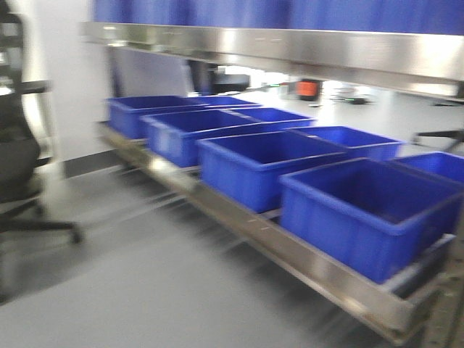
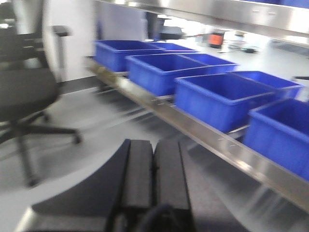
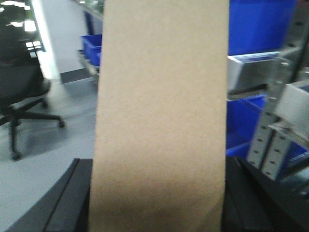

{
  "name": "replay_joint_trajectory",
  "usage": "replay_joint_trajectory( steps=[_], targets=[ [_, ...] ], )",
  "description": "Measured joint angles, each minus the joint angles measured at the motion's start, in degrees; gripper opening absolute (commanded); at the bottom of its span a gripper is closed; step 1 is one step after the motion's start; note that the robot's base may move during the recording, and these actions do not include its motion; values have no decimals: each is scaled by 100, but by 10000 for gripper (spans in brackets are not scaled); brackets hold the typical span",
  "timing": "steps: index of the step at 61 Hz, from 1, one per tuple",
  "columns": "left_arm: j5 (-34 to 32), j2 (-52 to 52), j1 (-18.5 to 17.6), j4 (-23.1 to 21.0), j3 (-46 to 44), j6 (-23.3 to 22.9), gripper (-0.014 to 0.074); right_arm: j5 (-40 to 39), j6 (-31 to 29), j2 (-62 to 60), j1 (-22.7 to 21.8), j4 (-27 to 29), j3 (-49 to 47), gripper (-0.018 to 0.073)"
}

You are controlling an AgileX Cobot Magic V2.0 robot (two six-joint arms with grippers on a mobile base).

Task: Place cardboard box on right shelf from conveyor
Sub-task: 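Drive the base to the steel shelf holding the box in the right gripper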

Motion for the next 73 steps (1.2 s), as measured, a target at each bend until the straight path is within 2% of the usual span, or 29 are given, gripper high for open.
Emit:
replay_joint_trajectory(
  steps=[73],
  targets=[
    [0, 0, 0, 0, 0, 0, -116, 0, 0, 0, 0, 0, 0, 216]
  ],
)
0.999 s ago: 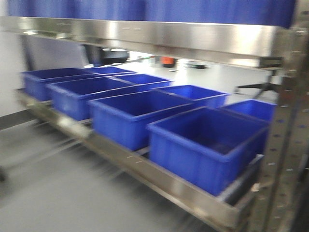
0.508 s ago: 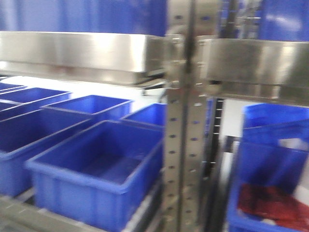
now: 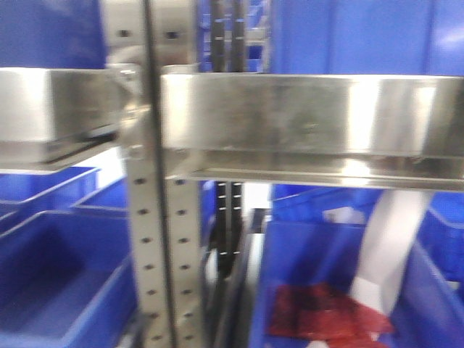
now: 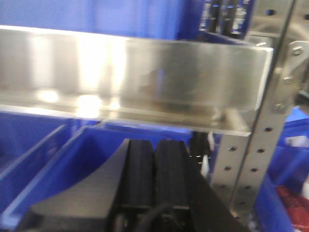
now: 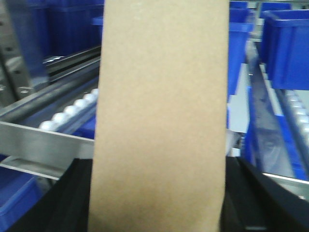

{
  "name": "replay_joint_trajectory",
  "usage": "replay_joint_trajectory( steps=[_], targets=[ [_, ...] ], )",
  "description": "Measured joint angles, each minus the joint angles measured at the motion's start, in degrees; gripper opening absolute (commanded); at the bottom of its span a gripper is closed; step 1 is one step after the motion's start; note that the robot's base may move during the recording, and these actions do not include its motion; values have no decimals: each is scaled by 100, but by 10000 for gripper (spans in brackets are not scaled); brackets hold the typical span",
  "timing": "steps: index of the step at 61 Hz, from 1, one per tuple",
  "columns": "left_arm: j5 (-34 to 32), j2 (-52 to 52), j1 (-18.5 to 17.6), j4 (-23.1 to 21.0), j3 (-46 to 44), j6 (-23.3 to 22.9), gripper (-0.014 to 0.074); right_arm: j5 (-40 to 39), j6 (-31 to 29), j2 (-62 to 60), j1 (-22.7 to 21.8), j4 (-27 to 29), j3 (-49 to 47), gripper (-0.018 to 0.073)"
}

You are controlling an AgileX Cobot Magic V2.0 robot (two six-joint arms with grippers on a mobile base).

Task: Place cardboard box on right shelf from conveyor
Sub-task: 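Drive the base to the steel shelf holding the box in the right gripper, then lower the held box onto the shelf rollers with the right gripper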

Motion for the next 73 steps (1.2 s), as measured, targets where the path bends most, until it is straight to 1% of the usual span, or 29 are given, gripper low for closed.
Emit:
replay_joint_trajectory(
  steps=[73],
  targets=[
    [0, 0, 0, 0, 0, 0, -116, 0, 0, 0, 0, 0, 0, 216]
  ],
)
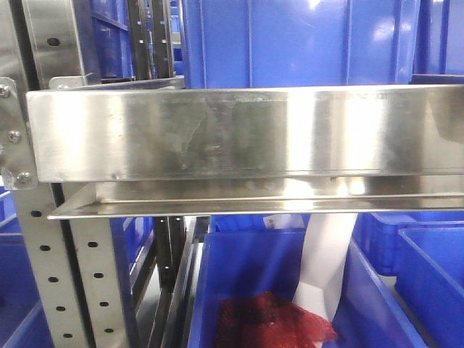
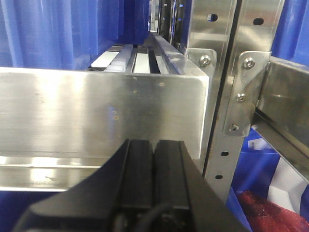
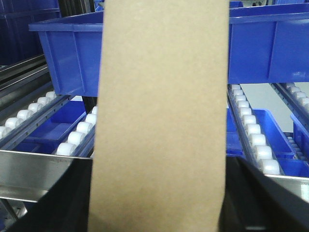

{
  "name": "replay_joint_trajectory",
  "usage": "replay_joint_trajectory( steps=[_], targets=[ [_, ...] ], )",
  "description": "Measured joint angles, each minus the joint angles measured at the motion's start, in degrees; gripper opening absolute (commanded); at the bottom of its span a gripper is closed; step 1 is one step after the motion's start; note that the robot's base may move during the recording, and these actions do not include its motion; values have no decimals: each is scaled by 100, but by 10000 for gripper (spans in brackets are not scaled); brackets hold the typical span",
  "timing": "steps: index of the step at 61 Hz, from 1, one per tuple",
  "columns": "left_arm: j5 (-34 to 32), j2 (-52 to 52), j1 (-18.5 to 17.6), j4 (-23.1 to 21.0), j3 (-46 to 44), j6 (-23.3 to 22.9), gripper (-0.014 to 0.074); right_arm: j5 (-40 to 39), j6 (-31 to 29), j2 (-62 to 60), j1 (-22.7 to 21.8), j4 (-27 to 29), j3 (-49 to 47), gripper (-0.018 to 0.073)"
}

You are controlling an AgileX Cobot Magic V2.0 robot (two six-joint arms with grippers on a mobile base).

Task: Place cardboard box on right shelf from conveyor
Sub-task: 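Lower the held box onto the shelf rollers with the right gripper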

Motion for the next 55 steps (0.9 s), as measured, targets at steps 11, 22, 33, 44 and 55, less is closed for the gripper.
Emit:
replay_joint_trajectory(
  steps=[11, 22, 33, 44, 55],
  targets=[
    [0, 0, 0, 0, 0, 0, -116, 0, 0, 0, 0, 0, 0, 216],
    [0, 0, 0, 0, 0, 0, -116, 0, 0, 0, 0, 0, 0, 216],
    [0, 0, 0, 0, 0, 0, -116, 0, 0, 0, 0, 0, 0, 216],
    [0, 0, 0, 0, 0, 0, -116, -13, 0, 0, 0, -10, 0, 216],
    [0, 0, 0, 0, 0, 0, -116, -230, -362, 428, 0, -74, -175, 216]
  ],
)
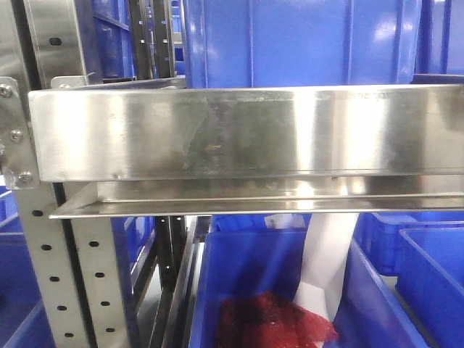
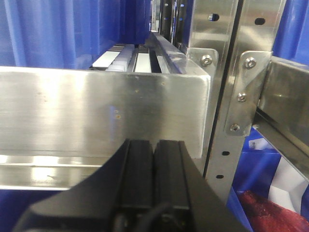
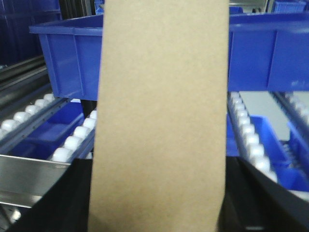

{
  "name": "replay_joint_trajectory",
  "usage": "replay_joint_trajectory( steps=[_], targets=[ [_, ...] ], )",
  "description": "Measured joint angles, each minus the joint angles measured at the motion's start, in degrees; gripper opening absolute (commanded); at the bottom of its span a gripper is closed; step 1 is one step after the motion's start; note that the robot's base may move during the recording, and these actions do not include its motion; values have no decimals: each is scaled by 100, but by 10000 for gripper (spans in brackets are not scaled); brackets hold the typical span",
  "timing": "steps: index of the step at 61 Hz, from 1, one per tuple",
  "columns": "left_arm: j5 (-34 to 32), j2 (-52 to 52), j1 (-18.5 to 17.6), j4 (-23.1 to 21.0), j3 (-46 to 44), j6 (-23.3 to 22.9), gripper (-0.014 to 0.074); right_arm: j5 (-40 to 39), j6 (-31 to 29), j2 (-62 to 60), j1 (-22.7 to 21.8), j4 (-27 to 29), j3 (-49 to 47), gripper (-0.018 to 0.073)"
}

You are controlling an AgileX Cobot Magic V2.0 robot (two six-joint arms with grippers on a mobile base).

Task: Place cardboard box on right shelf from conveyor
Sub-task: 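Lower the held box onto the shelf rollers with the right gripper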

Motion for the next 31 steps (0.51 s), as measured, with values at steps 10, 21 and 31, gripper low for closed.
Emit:
replay_joint_trajectory(
  steps=[10, 21, 31],
  targets=[
    [0, 0, 0, 0, 0, 0, -116, -174, -1330, 1116, 0, 0, -626, 216],
    [0, 0, 0, 0, 0, 0, -116, -493, -3412, 2240, 15, 34, -1199, 216],
    [0, 0, 0, 0, 0, 0, -116, -870, -5424, 3090, 291, 38, -1414, 216]
  ],
)
